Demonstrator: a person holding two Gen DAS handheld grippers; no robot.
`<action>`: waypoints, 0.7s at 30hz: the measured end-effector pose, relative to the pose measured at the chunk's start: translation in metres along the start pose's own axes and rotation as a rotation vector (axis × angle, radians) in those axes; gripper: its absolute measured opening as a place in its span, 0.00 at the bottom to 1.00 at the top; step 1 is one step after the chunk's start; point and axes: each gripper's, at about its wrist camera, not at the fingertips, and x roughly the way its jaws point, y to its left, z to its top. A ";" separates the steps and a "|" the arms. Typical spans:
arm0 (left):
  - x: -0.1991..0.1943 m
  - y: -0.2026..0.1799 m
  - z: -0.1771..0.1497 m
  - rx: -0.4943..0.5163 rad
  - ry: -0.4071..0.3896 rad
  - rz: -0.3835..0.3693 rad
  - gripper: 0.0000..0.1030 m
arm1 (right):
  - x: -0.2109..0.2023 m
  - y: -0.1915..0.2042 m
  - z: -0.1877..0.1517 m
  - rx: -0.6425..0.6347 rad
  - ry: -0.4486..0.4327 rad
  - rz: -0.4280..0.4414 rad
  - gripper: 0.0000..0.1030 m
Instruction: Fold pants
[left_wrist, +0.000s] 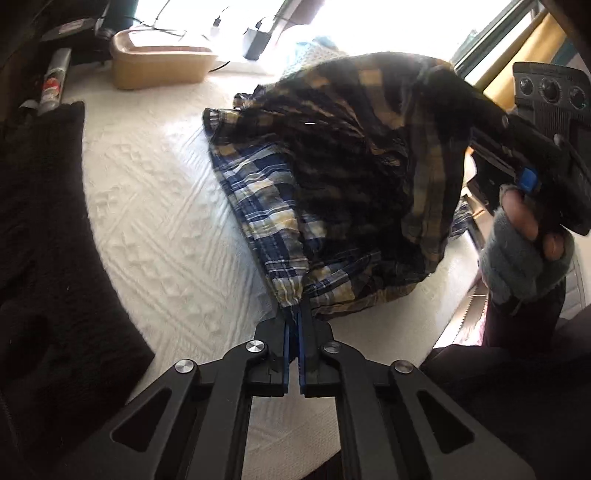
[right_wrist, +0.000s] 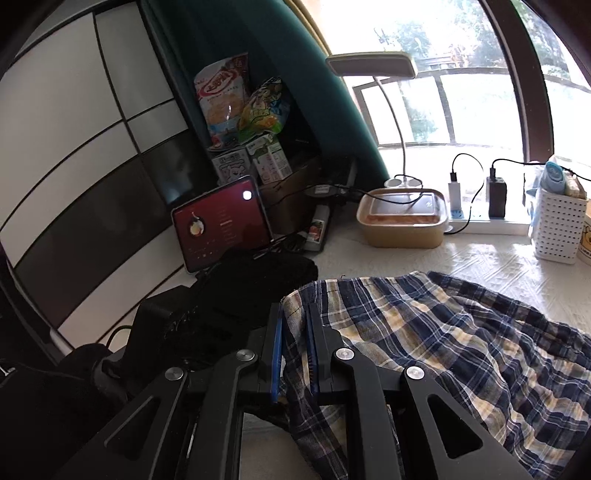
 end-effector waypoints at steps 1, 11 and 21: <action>0.002 0.001 0.000 -0.011 0.015 -0.002 0.03 | 0.005 0.003 -0.003 -0.003 0.017 0.006 0.11; -0.033 0.023 -0.005 -0.031 0.033 0.164 0.52 | 0.058 0.006 -0.053 0.059 0.191 0.050 0.11; -0.041 0.016 0.066 0.035 -0.075 0.250 0.52 | 0.071 -0.004 -0.076 0.116 0.210 0.077 0.12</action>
